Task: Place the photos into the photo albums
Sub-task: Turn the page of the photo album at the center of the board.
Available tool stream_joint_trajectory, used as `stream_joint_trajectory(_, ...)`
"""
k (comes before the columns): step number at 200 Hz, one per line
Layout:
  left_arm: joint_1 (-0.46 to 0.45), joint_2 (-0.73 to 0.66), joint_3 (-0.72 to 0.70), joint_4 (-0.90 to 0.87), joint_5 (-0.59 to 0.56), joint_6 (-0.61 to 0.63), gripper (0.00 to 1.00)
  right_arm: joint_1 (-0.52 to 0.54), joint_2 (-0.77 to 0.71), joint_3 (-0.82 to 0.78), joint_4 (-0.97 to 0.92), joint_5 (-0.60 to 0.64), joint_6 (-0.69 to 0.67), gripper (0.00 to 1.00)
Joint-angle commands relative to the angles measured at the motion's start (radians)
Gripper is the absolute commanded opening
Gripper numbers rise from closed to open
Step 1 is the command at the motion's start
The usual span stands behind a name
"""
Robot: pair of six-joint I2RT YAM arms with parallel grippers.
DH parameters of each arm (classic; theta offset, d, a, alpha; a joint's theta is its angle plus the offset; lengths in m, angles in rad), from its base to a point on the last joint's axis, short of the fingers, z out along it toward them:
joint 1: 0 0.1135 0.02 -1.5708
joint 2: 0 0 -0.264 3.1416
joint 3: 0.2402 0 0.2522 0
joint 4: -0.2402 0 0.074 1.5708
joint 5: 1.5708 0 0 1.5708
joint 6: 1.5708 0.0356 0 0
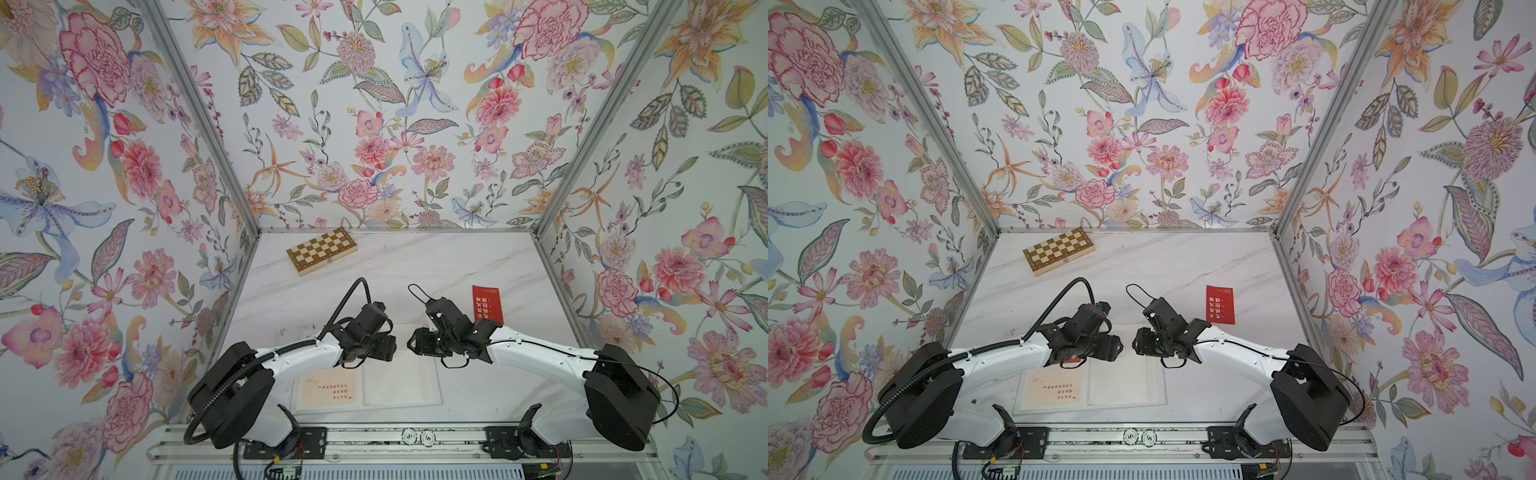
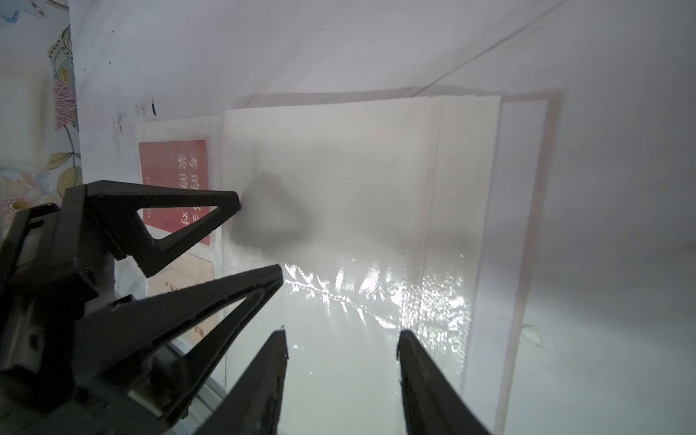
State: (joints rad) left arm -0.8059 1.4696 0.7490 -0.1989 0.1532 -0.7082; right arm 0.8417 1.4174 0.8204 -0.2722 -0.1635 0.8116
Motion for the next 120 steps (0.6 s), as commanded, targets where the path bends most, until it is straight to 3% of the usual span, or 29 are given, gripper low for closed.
stream_joint_trajectory(1,-0.013,0.021,0.012,0.016,0.007,-0.024,0.75,0.003,0.000,-0.018,-0.017,0.020,0.000,0.50)
stream_joint_trajectory(120,0.027,-0.067,-0.119,-0.037,-0.058,-0.036,0.75,0.033,0.089,0.023,0.017,0.004,0.001,0.49)
